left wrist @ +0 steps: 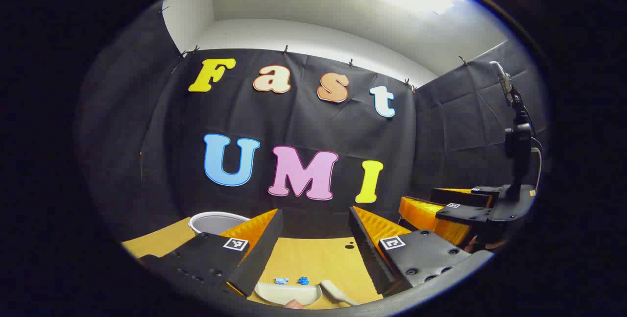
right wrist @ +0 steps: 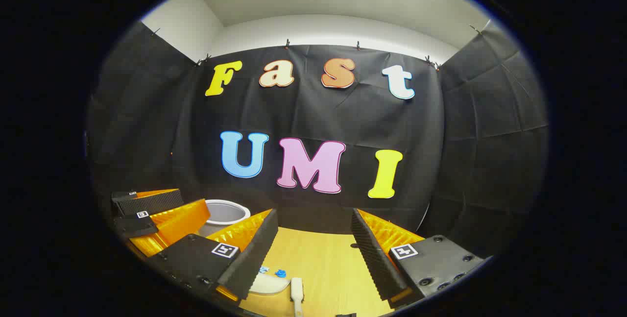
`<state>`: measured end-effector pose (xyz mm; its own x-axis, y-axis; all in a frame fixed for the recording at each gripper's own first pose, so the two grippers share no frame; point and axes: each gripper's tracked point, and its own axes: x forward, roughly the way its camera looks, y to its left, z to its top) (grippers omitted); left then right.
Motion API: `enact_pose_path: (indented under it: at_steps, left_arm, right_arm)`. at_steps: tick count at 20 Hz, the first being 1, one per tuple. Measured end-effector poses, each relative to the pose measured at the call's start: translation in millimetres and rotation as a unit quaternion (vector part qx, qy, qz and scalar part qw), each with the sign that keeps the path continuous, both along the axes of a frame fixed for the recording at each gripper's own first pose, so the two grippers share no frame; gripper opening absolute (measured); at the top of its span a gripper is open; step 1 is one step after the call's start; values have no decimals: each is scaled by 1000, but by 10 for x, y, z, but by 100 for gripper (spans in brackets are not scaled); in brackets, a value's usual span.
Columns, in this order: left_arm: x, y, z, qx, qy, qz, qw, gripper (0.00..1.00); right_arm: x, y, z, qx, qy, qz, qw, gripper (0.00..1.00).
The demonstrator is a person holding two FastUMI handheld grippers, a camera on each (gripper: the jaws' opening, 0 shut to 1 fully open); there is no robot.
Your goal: Pick up the small broom and dustpan from the desktop, sweep the trash into the dustpan with the broom, and then empty the trash into the garbage bin.
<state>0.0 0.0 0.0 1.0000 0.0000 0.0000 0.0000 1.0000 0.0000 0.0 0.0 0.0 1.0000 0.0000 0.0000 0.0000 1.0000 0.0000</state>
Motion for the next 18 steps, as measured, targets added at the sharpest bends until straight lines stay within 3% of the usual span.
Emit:
enact_pose_path:
  at_steps: [6,18]
  left_arm:
    - [79,55,26,-30,9,-4,1000,80]
    - [-75,166,103,9,-13,-3,1000,80]
  right_arm:
    - [-16,23,58,-35,-10,1,999,96]
    - [2,296,29,-24,-13,18,999,96]
